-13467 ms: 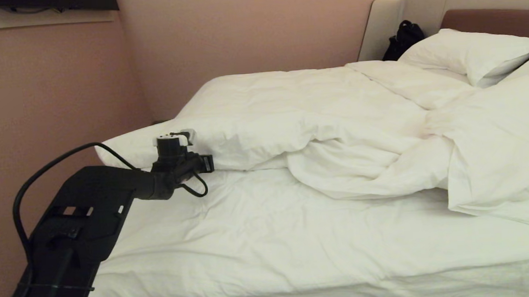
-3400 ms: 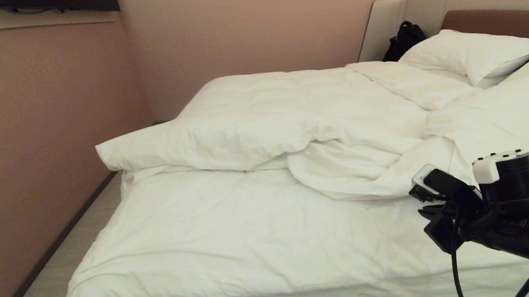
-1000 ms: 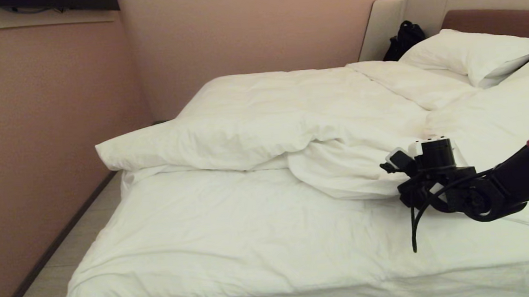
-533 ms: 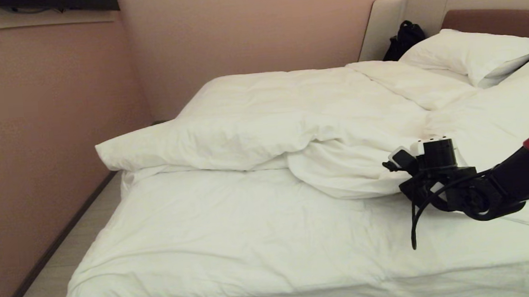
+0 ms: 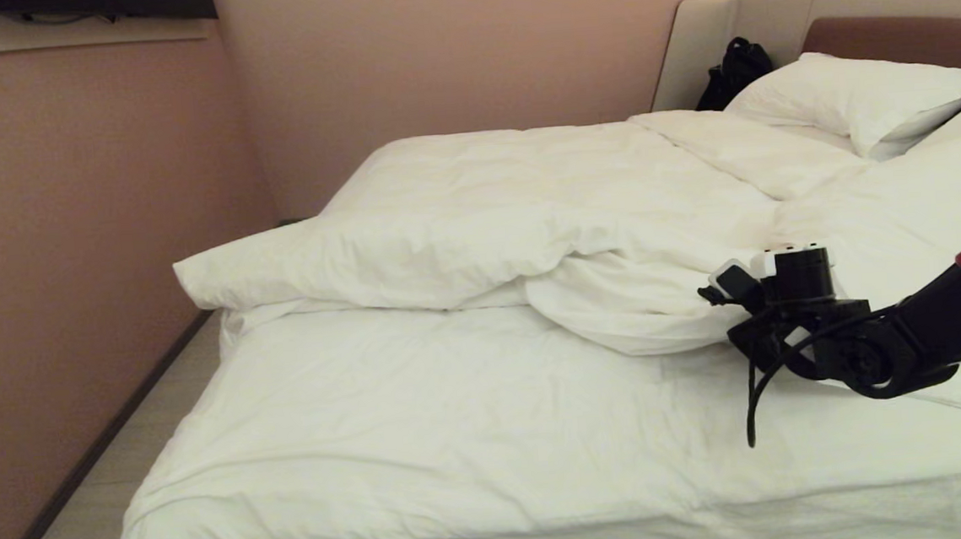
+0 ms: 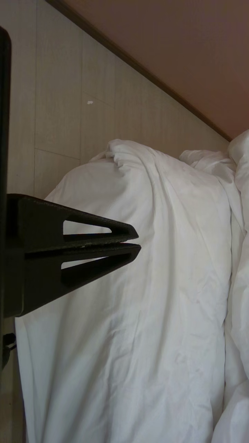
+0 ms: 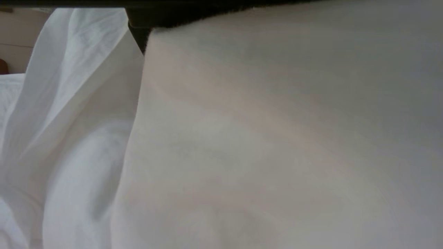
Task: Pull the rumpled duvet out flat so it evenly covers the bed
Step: Hold the folded corner of the quilt, then flatten the corners of the folded blanket
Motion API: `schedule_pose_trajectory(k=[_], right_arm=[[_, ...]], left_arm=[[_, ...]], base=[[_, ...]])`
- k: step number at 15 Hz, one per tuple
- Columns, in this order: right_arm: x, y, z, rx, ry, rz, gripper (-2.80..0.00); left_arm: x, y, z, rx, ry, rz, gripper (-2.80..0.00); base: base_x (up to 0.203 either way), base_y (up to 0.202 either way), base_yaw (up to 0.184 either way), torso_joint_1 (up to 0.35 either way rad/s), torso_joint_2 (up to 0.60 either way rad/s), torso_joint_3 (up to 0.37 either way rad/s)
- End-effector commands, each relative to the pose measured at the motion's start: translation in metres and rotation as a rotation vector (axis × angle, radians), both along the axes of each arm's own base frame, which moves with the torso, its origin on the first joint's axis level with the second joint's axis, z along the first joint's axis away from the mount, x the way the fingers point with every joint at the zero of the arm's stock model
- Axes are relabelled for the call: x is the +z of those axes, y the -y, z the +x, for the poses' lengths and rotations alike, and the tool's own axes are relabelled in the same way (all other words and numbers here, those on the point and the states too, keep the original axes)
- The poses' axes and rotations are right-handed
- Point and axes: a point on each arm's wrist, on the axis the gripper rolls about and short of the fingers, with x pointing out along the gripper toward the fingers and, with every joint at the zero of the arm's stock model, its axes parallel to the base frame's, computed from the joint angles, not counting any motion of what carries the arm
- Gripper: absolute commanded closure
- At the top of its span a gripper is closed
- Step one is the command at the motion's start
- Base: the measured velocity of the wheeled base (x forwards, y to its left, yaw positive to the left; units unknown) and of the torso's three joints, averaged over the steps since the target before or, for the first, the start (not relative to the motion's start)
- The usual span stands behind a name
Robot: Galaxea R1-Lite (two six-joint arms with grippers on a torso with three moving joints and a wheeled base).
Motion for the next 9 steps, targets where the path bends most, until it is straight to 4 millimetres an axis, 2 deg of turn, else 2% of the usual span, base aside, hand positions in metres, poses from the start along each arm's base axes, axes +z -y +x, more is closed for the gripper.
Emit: schedule_pose_trajectory(k=[1,4,6,9], right_arm=[[0.002,0.004,0.002,-0.013,0.014,-0.003,0.0],[0.004,0.014,-0.002,-0.038,0.009,-0.003,0.0],[0.006,0.02,-0.015,-0.051,-0.005,-0.006,0.0],[0.019,0.033,-0.043,-0.085,0.003,-0.008,0.0]], left_arm=[[0.0,0.0,0.0,0.001,-0.001,-0.001,0.0],[0.0,0.0,0.0,0.001,-0.001,-0.001,0.0],[0.0,0.0,0.0,0.001,-0.001,-0.001,0.0],[0.0,0.0,0.0,0.001,-0.001,-0.001,0.0]], base=[[0.0,0.0,0.0,0.0,0.0,0.0],[0.0,0.0,0.0,0.0,0.0,0.0],[0.0,0.0,0.0,0.0,0.0,0.0],[0.0,0.0,0.0,0.0,0.0,0.0]])
